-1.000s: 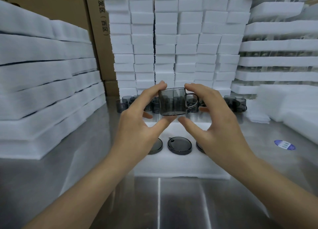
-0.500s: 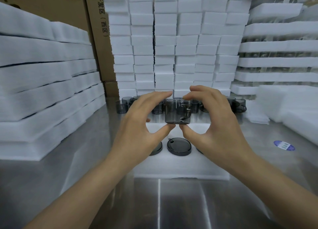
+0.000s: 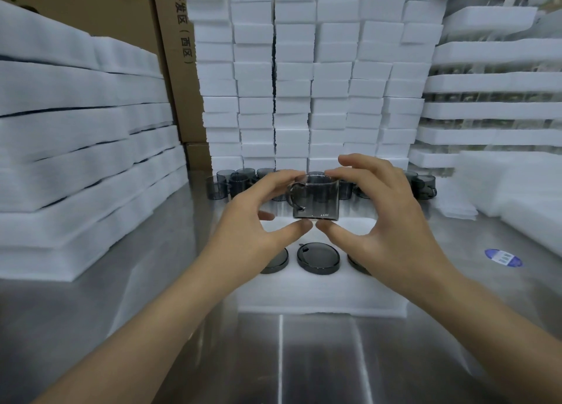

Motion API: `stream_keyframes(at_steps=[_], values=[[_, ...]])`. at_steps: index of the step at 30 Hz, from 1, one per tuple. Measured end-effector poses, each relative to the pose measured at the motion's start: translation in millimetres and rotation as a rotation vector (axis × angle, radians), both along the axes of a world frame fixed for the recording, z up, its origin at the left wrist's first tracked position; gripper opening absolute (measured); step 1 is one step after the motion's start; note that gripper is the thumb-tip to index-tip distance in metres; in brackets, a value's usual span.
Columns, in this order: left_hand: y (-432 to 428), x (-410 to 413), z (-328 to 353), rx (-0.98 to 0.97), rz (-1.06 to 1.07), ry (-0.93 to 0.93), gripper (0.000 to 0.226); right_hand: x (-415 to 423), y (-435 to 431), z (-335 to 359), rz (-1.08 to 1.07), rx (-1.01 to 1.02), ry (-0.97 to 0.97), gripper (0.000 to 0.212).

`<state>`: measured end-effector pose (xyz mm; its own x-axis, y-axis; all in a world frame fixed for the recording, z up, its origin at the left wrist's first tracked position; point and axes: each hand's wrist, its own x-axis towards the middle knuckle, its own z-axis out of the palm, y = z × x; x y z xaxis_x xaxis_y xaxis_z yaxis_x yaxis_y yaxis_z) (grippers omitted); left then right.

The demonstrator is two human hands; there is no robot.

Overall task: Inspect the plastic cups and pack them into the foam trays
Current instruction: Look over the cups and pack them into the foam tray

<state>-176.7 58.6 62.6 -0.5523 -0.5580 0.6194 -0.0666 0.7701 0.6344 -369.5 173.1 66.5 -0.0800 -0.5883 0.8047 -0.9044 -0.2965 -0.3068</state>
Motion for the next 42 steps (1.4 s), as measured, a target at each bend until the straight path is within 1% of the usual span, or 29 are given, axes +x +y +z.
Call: stream_keyframes(at_steps=[2,4,7,9,13,17,20,23,25,27,30,34,36,39,42], values=[[2,0,-2,-0.043,0.044,-0.012,0.074,1,-1,-1,-0.015,-0.014,0.012,0.060],[5,0,-1,-0.119,0.087,0.008,0.080,3,-1,-2,-0.028,-0.043,0.022,0.059],[8,-2,1,-0.230,0.135,0.049,0.071,5,-1,-1,-0.018,-0.078,0.027,0.058],[9,-2,2,-0.262,0.161,0.063,0.063,8,-1,0,0.000,-0.093,0.036,0.058],[9,0,3,-0.231,0.151,0.063,0.055,10,-1,-2,0.023,-0.083,0.041,0.061],[4,2,2,-0.136,0.108,0.112,0.055,1,-1,-1,-0.003,-0.035,0.019,0.068],[1,2,1,-0.038,0.062,0.119,0.056,-4,-2,0,-0.001,-0.009,-0.020,0.064],[0,2,0,0.014,0.022,0.096,0.055,-5,-2,1,0.014,-0.016,-0.051,0.059],[0,2,-1,0.006,0.032,0.064,0.055,-4,-1,2,0.024,-0.022,-0.055,0.056],[1,2,-1,-0.033,0.070,0.038,0.060,-2,-1,1,0.037,-0.030,-0.048,0.054],[4,2,0,-0.100,0.114,0.025,0.067,1,-1,0,0.018,-0.053,-0.018,0.058],[8,3,3,-0.188,0.123,0.020,0.063,6,-1,-1,-0.011,-0.104,0.063,0.056],[9,2,2,-0.178,0.123,0.018,0.057,8,-1,-1,-0.001,-0.107,0.098,0.058],[7,4,2,-0.105,0.112,0.027,0.052,8,-1,-2,0.001,-0.081,0.108,0.064],[5,4,2,-0.018,0.033,0.042,0.051,4,-1,-1,-0.030,-0.051,0.087,0.064]])
